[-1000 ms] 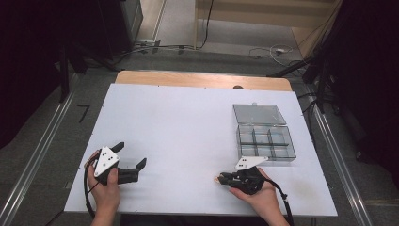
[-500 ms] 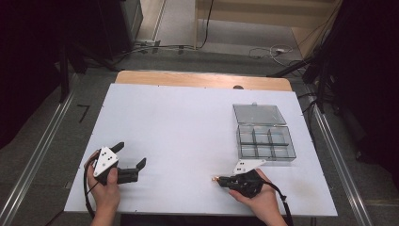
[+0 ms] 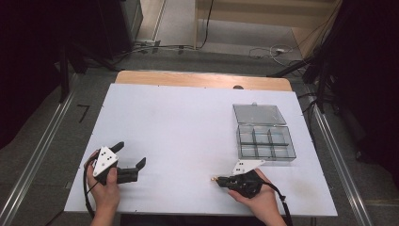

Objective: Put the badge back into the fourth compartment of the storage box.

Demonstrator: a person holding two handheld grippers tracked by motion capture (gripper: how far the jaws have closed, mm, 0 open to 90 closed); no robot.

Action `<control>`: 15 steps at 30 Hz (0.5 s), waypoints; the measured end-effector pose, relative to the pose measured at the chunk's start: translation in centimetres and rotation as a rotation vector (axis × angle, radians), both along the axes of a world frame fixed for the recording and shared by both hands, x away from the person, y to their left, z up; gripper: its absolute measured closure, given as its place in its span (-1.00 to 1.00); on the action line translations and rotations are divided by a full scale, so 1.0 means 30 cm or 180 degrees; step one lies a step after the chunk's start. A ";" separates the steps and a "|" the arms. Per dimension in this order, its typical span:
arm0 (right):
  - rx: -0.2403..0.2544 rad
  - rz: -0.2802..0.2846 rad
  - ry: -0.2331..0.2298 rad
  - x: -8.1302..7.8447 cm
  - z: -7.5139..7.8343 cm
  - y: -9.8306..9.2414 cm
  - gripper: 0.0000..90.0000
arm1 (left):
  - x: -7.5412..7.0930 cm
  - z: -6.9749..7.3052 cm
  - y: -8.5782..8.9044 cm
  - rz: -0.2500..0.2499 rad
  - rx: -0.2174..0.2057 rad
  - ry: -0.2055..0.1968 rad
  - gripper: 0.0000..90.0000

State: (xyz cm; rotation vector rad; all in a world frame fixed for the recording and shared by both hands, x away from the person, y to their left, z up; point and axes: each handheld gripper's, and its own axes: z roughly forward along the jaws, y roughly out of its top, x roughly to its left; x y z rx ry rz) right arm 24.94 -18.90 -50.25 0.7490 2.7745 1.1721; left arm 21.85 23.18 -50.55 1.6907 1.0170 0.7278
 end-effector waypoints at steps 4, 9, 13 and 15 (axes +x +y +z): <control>0.0022 -0.0019 -0.0017 0.001 0.008 -0.007 0.86 | -0.001 0.000 0.000 -0.0002 -0.0003 -0.0002 -0.92; 0.0059 -0.0024 -0.0042 -0.003 0.019 -0.011 0.86 | -0.002 0.000 0.000 0.0005 -0.0002 -0.0003 -0.93; 0.0069 -0.0016 -0.0062 -0.006 0.028 -0.009 0.86 | -0.002 0.000 0.000 0.0009 -0.0003 -0.0005 -0.93; 0.0065 -0.0021 -0.0065 -0.008 0.031 -0.009 0.86 | -0.003 0.000 0.000 0.0007 -0.0003 -0.0007 -0.92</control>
